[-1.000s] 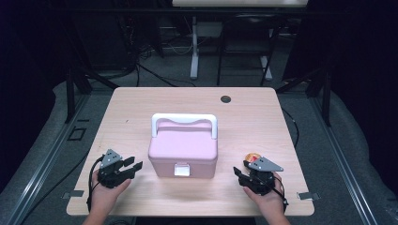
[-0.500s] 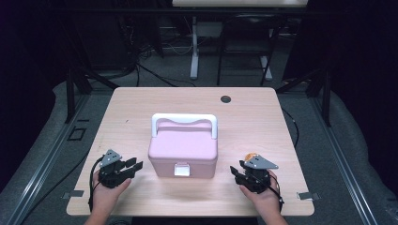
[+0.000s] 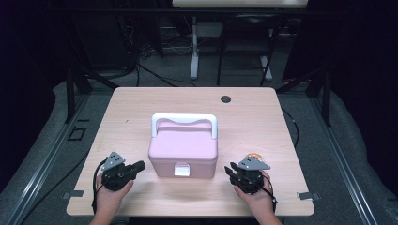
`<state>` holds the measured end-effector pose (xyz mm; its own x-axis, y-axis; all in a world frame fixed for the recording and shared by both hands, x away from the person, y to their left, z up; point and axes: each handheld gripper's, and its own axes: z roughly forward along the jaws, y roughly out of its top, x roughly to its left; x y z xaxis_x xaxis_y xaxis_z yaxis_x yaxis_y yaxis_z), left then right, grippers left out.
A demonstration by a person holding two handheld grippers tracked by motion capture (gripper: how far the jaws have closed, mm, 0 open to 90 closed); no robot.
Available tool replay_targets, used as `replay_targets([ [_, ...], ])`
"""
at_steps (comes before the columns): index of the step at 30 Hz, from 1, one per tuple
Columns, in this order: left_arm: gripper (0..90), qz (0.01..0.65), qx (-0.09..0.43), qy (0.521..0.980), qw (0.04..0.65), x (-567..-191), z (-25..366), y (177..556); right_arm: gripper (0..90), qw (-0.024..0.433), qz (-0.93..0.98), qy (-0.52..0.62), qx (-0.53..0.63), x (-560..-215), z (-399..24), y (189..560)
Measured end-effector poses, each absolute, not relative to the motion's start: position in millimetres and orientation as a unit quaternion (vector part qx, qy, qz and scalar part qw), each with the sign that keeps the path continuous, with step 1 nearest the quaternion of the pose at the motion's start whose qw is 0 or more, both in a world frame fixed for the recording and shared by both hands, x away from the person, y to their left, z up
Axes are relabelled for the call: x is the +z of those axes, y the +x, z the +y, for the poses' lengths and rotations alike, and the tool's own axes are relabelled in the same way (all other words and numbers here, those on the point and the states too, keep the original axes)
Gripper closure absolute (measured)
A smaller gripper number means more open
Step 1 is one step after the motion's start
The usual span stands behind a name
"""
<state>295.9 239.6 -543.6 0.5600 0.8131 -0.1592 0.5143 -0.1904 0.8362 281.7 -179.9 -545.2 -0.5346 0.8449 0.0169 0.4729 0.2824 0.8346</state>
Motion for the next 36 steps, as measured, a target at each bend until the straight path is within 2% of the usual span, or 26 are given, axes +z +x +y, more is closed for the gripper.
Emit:
replay_targets([
  [4,89.3,0.435,0.159,0.759,0.458,-544,235,296,73.1,0.226,0.767,0.431,0.418,-545,-176,282],
  [8,89.6,0.434,0.156,0.758,0.461,-544,230,296,76.2,0.227,0.768,0.427,0.420,-544,-171,284],
  [24,89.9,0.436,0.157,0.757,0.461,-545,219,303,79.2,0.221,0.770,0.431,0.415,-542,-163,287],
  [33,89.9,0.452,0.165,0.747,0.459,-539,213,319,79.8,0.227,0.754,0.455,0.416,-536,-162,310],
  [36,89.9,0.454,0.165,0.741,0.466,-537,213,324,80.1,0.215,0.742,0.473,0.424,-536,-166,323],
])
